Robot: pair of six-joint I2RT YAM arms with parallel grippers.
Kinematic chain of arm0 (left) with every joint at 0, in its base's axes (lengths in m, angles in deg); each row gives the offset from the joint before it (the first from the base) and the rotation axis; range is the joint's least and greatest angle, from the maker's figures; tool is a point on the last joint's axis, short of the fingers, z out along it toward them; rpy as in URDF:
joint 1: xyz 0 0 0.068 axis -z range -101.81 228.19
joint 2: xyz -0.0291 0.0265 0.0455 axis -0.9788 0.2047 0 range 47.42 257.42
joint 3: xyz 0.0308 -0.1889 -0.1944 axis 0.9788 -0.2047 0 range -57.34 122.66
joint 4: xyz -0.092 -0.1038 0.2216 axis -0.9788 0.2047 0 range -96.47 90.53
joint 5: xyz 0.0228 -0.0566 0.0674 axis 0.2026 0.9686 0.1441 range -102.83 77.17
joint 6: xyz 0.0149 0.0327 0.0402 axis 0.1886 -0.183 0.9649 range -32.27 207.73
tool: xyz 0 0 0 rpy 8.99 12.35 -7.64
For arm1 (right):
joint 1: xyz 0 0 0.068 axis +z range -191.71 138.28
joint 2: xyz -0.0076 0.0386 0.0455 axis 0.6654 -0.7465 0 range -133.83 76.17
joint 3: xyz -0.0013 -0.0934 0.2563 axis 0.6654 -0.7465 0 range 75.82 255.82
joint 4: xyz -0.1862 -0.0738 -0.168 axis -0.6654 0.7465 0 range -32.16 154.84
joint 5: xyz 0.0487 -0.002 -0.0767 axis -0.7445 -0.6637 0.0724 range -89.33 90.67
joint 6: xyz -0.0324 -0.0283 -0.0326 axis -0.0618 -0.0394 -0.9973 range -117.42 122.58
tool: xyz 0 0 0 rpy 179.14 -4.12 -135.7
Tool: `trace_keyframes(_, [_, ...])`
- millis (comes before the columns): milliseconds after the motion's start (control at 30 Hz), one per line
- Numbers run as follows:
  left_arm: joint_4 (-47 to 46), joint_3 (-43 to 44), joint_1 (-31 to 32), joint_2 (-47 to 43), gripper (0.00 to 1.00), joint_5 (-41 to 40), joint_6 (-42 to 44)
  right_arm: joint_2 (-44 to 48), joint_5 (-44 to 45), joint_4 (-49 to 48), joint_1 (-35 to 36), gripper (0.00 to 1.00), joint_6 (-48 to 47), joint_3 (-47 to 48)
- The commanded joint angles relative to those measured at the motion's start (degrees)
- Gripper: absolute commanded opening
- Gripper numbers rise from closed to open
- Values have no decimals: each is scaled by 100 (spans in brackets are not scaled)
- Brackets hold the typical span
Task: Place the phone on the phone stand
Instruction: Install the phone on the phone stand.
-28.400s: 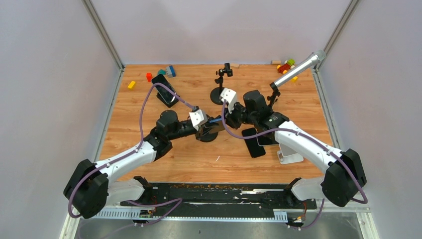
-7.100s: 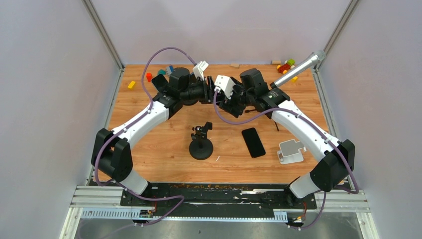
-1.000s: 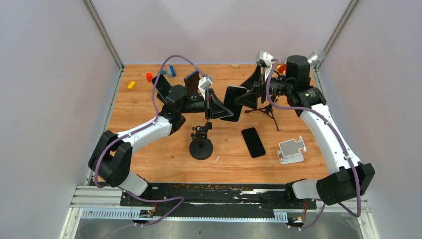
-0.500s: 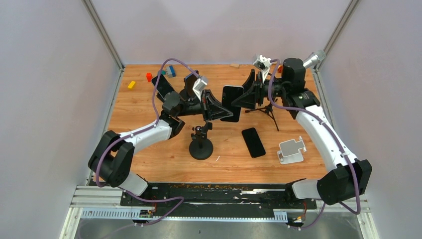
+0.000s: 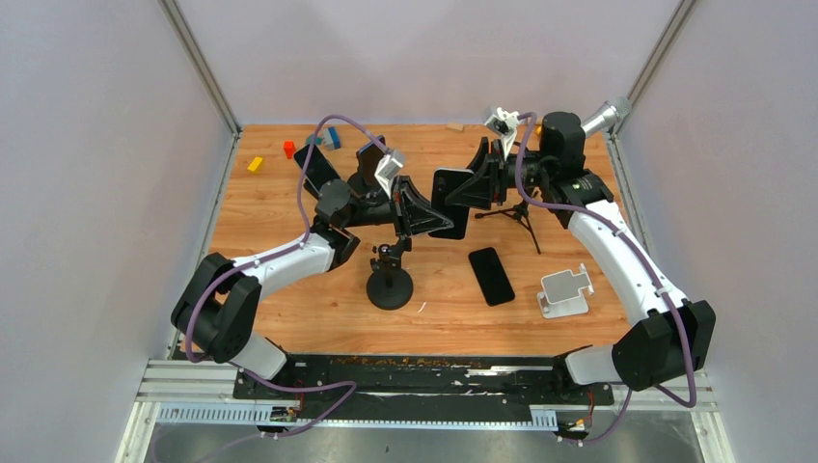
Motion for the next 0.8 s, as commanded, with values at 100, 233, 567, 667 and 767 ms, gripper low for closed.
trace_keyframes(100, [-447, -22, 25, -164, 0, -34, 140, 88, -188, -238, 32, 30, 42, 149])
trace_keyframes(233, [-449, -38, 23, -191, 0, -42, 163, 85, -190, -236, 25, 29, 30, 127])
trace_keyframes(567, [-984, -214, 29, -185, 0, -161, -20, 101, -184, -260, 20, 32, -1, -4])
trace_keyframes(667, [-1139, -230, 28, -147, 0, -183, -95, 120, -190, -278, 24, 32, 6, -30])
trace_keyframes(767, [-1238, -227, 30, -116, 0, -190, -164, 107, -198, -341, 24, 32, 59, -81])
